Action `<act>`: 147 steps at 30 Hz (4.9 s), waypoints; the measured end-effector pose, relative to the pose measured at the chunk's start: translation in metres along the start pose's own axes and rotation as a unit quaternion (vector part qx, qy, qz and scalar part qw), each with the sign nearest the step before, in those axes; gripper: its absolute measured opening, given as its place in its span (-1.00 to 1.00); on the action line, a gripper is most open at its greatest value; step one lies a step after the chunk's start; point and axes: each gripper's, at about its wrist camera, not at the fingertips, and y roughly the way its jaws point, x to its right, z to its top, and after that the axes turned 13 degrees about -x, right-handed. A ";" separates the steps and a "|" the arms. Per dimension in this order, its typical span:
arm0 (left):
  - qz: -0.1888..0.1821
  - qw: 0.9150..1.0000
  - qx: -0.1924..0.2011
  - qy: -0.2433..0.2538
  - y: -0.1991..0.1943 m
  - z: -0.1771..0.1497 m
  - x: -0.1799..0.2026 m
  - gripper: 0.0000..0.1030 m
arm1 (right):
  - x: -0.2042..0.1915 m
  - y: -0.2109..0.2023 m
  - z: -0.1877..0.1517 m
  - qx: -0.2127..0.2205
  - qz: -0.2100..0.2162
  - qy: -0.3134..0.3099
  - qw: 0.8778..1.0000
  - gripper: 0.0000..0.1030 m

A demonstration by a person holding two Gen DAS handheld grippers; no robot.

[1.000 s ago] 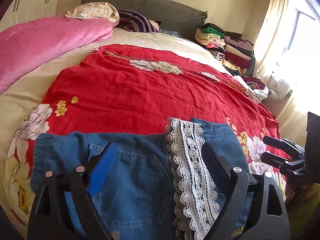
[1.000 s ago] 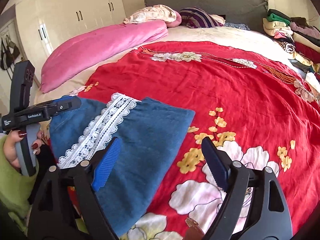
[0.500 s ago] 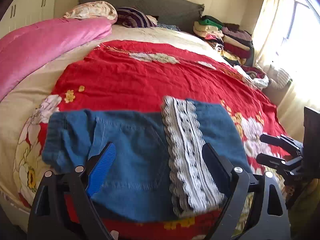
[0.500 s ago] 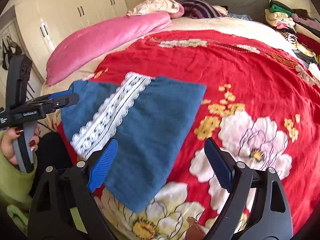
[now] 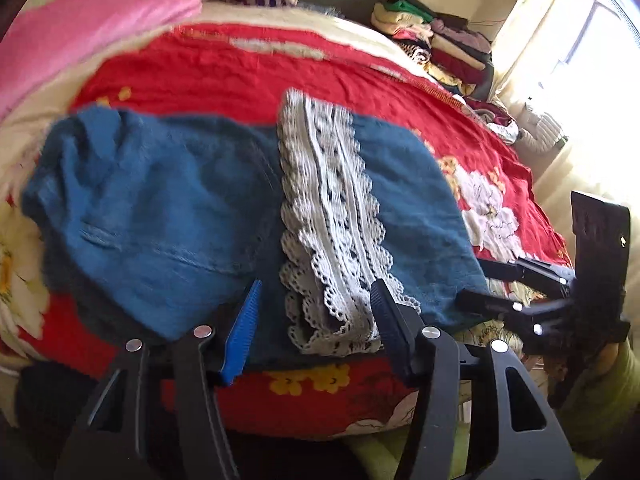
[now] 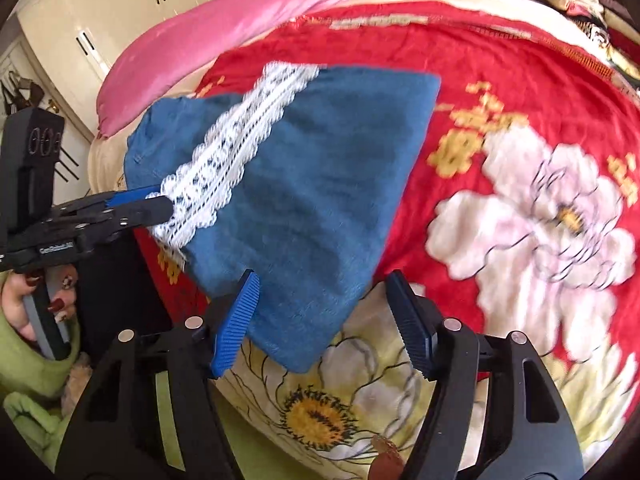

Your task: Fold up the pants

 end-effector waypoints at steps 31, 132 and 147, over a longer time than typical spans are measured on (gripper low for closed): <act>0.050 0.998 0.004 0.029 -0.006 -0.019 -0.005 0.19 | -0.052 0.006 0.005 0.010 -0.070 -0.095 0.993 -0.25; -0.153 0.986 0.013 0.069 0.018 0.011 0.027 0.42 | 0.020 -0.025 0.092 0.072 0.063 -0.052 0.994 0.02; -0.060 0.993 0.088 0.051 -0.046 0.009 0.002 0.91 | -0.013 -0.074 0.042 0.123 -0.012 -0.125 0.984 0.35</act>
